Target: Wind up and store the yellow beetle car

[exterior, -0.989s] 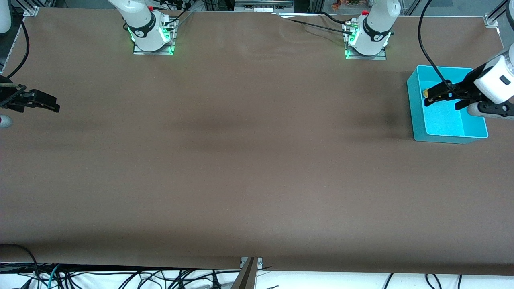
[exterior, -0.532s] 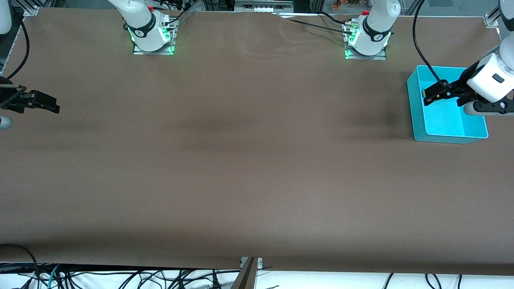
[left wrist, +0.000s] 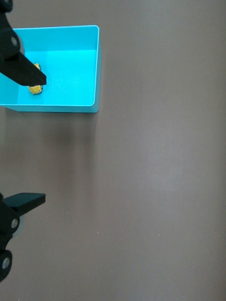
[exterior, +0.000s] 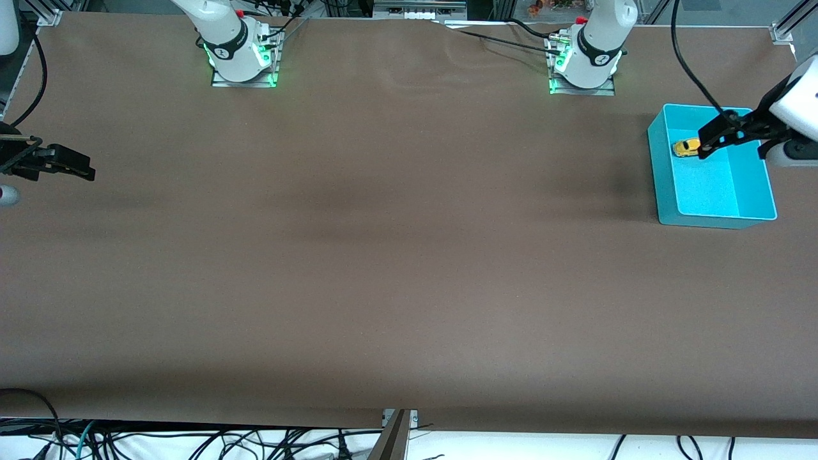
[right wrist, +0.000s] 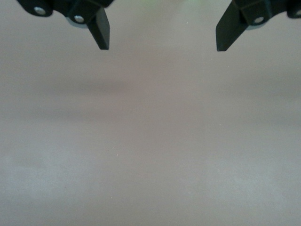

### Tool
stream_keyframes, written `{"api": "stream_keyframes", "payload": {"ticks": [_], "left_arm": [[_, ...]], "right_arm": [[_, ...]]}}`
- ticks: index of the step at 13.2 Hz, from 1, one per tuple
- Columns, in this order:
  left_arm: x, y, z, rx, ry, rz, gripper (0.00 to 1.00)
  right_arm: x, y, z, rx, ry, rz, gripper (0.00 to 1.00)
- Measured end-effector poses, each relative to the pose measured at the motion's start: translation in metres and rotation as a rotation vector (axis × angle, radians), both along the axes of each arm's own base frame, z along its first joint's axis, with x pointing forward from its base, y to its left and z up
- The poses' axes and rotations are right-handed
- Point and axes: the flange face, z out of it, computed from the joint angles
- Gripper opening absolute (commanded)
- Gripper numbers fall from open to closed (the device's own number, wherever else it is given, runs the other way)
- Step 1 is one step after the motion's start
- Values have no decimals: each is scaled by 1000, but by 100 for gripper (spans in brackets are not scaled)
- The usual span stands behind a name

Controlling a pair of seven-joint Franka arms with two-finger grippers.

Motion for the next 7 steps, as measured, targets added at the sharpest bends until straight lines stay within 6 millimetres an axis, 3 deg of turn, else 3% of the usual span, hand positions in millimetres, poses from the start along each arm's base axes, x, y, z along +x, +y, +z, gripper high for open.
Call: {"api": "stream_keyframes", "payload": {"ticks": [7], "left_arm": [[1,5,-4,-14,29,30,100]], "right_arm": [[0,0,0,0,0,-1,100]]}}
